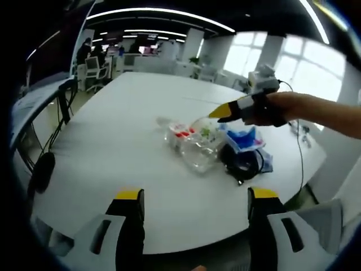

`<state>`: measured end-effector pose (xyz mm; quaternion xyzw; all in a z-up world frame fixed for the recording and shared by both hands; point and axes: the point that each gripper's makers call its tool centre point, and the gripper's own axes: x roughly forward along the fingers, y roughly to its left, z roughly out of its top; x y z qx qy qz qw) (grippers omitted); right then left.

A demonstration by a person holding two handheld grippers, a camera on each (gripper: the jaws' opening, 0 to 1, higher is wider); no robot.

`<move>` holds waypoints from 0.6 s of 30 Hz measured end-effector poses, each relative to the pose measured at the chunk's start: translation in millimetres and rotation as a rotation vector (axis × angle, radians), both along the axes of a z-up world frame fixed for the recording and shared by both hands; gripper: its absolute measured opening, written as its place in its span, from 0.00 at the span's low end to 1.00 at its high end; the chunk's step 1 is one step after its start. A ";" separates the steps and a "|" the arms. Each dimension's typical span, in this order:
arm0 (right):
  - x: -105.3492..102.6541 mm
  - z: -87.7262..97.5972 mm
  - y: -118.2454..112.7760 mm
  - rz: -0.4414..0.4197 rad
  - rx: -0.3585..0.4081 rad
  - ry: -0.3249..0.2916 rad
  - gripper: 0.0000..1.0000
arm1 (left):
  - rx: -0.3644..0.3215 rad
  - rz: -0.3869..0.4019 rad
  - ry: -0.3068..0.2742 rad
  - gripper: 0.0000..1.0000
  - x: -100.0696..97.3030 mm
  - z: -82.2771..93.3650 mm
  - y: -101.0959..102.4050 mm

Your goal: Arrange the tabletop items into an orderly group along one side of the table until the central work area is clear of visible clutter.

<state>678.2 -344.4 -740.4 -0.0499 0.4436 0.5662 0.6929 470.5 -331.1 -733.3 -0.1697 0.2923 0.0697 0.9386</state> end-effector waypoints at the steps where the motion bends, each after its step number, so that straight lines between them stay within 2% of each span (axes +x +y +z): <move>1: -0.4 -2.0 1.0 -0.007 -0.001 0.011 0.51 | -0.002 0.001 0.000 0.71 0.0 0.1 -0.1; 5: -3.3 -6.5 5.8 -0.014 -0.006 0.043 0.51 | -0.007 0.007 0.003 0.71 -0.8 -1.3 1.3; 16: -7.8 -24.4 11.0 0.018 -0.063 0.046 0.49 | -0.011 -0.002 0.013 0.71 -1.6 -3.5 -2.5; 18: -8.2 -25.8 10.6 0.022 -0.065 0.046 0.46 | -0.010 -0.006 0.015 0.70 -1.7 -3.6 -3.3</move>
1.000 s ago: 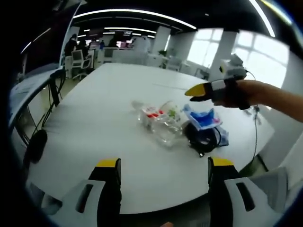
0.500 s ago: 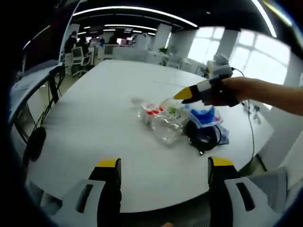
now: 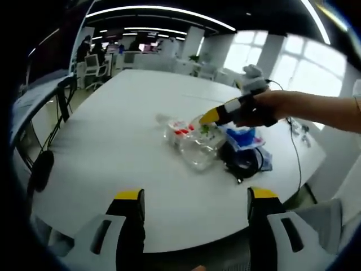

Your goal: Arrange the tabletop items into an orderly group along one side of the table until the central work area is clear of visible clutter.

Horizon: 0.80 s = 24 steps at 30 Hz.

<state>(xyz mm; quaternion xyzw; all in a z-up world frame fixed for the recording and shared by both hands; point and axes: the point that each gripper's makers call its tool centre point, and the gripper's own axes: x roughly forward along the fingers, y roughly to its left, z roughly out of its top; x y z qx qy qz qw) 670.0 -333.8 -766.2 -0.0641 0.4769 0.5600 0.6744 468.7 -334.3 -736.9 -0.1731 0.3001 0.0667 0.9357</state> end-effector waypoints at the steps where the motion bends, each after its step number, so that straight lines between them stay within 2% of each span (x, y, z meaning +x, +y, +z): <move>1: 0.2 0.5 0.3 -0.003 0.005 0.003 0.43 | 0.001 0.000 0.000 0.70 -0.1 0.0 0.0; 4: -1.0 2.3 2.7 -0.018 0.028 0.026 0.36 | 0.002 0.000 -0.001 0.71 0.3 0.7 -0.2; 9: 1.5 2.7 2.7 -0.027 0.031 0.023 0.34 | 0.001 0.001 0.002 0.71 1.0 1.3 -0.8; 13: 6.6 8.2 2.7 -0.029 0.045 0.003 0.34 | 0.001 0.002 0.004 0.71 0.9 0.4 0.3; 20: 24.6 28.9 12.1 -0.060 0.125 -0.032 0.32 | 0.002 0.001 0.004 0.71 0.7 -0.7 1.5; 24: 31.4 34.7 16.0 -0.062 0.158 -0.057 0.31 | 0.002 0.003 0.004 0.71 0.3 -1.8 2.7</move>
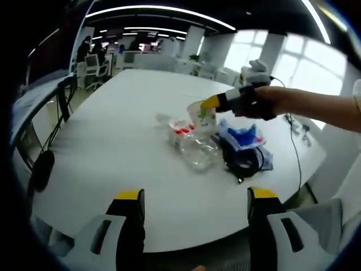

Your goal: Arrange the tabletop items into an orderly group along one side of the table until the central work area is clear of visible clutter.

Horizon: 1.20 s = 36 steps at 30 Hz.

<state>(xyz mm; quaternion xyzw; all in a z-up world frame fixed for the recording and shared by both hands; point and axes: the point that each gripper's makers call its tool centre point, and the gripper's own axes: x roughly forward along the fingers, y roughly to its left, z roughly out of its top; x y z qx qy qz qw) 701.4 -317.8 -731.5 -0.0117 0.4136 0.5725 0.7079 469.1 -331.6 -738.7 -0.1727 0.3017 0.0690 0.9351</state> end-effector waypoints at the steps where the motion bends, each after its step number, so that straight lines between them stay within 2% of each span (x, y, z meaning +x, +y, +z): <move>1: 2.0 2.8 0.9 -0.002 0.014 -0.014 0.31 | 0.000 0.000 0.000 0.71 0.1 0.1 0.0; 2: 2.9 4.0 1.4 -0.004 0.021 -0.019 0.31 | 0.000 0.000 0.001 0.71 0.1 0.2 -0.1; 4: 7.3 13.0 7.7 0.013 0.084 -0.069 0.31 | 0.001 -0.002 0.003 0.71 0.3 0.3 -0.4; 6: 9.3 18.4 10.5 0.037 0.112 -0.117 0.31 | 0.001 -0.003 0.004 0.71 0.4 0.3 -0.6; 10: 28.0 17.7 19.1 0.084 0.154 -0.216 0.31 | 0.004 -0.005 0.006 0.71 0.4 -0.6 -0.2; 15: 43.1 18.0 24.6 0.103 0.194 -0.297 0.30 | 0.007 -0.011 0.017 0.71 -0.2 -3.6 -0.4; 18: 48.4 18.7 27.6 0.105 0.213 -0.325 0.30 | 0.008 -0.014 0.020 0.71 -0.4 -3.9 -1.0; 20: 53.0 24.8 29.7 0.120 0.246 -0.364 0.30 | 0.010 -0.014 0.022 0.71 -0.2 -3.6 -1.3; 22: 56.1 23.1 32.2 0.137 0.264 -0.401 0.30 | 0.011 -0.013 0.026 0.71 -0.5 -3.9 -1.5; 28: 64.3 5.8 34.1 0.150 0.287 -0.431 0.30 | 0.016 -0.024 0.043 0.71 -1.8 -6.8 -2.4; 31: 67.4 9.2 36.8 0.116 0.321 -0.403 0.30 | 0.020 -0.034 0.053 0.72 -1.9 -8.9 -3.8; 33: 70.3 8.3 39.2 0.123 0.333 -0.433 0.30 | 0.020 -0.035 0.055 0.72 -1.5 -8.5 -4.6; 36: 69.2 1.7 40.0 0.146 0.330 -0.445 0.30 | 0.015 -0.033 0.057 0.72 -1.1 -8.5 -4.1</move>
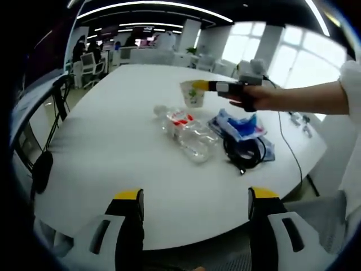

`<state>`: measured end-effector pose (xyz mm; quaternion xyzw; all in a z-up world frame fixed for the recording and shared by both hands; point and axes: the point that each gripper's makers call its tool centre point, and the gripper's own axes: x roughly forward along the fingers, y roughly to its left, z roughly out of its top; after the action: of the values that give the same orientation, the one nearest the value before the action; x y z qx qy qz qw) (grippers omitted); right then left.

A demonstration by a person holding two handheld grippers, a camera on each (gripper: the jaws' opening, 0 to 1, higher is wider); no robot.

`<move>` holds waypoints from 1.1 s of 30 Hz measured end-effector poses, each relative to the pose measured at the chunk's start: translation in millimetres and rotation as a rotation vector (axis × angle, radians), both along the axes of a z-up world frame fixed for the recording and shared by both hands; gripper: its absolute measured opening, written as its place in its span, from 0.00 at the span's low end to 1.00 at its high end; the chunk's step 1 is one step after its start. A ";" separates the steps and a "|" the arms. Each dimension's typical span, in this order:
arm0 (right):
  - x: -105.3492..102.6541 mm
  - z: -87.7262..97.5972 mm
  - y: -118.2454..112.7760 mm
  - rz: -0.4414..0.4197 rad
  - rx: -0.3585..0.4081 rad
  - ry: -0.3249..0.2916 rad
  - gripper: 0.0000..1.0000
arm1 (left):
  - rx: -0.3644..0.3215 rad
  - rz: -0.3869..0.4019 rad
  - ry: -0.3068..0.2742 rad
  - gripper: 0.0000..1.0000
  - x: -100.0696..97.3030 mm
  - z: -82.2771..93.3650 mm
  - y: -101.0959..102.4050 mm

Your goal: Arrange the tabletop items into an orderly group along one side of the table until the central work area is clear of visible clutter.

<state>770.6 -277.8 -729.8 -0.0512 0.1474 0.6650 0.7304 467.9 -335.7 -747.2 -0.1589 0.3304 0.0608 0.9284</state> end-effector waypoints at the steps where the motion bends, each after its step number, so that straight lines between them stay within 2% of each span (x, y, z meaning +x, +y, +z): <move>1: -0.5 -3.3 -0.3 0.009 -0.009 -0.009 0.30 | -0.002 0.003 0.001 0.72 -0.2 0.0 0.3; 7: 0.6 -6.6 -3.7 0.023 0.013 -0.012 0.30 | -0.004 0.008 0.003 0.72 -0.9 -1.2 2.3; 12: -0.1 -7.1 -6.8 0.062 0.013 -0.038 0.30 | -0.005 0.010 0.004 0.72 -1.6 -3.1 2.5; 16: -6.9 -4.7 -12.5 0.085 0.009 -0.043 0.30 | -0.004 0.013 0.002 0.72 -1.5 -2.7 2.5; 24: -14.4 -6.4 -17.9 0.151 -0.033 -0.079 0.31 | 0.000 0.007 0.002 0.72 -1.2 -2.3 1.1; 26: -14.6 -10.7 -20.9 0.157 -0.076 -0.095 0.31 | 0.001 0.007 0.000 0.71 -1.2 -2.3 1.2; 28: -15.6 -18.4 -24.2 0.189 -0.134 -0.139 0.31 | 0.003 0.005 0.000 0.71 -1.0 -2.2 1.0; 33: -11.6 -17.3 -24.6 0.185 -0.131 -0.138 0.30 | 0.002 0.004 -0.003 0.71 -0.5 -1.6 0.6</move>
<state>759.0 -302.3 -747.2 -0.1581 0.1345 0.7134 0.6692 467.4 -335.1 -748.8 -0.1587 0.3287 0.0630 0.9288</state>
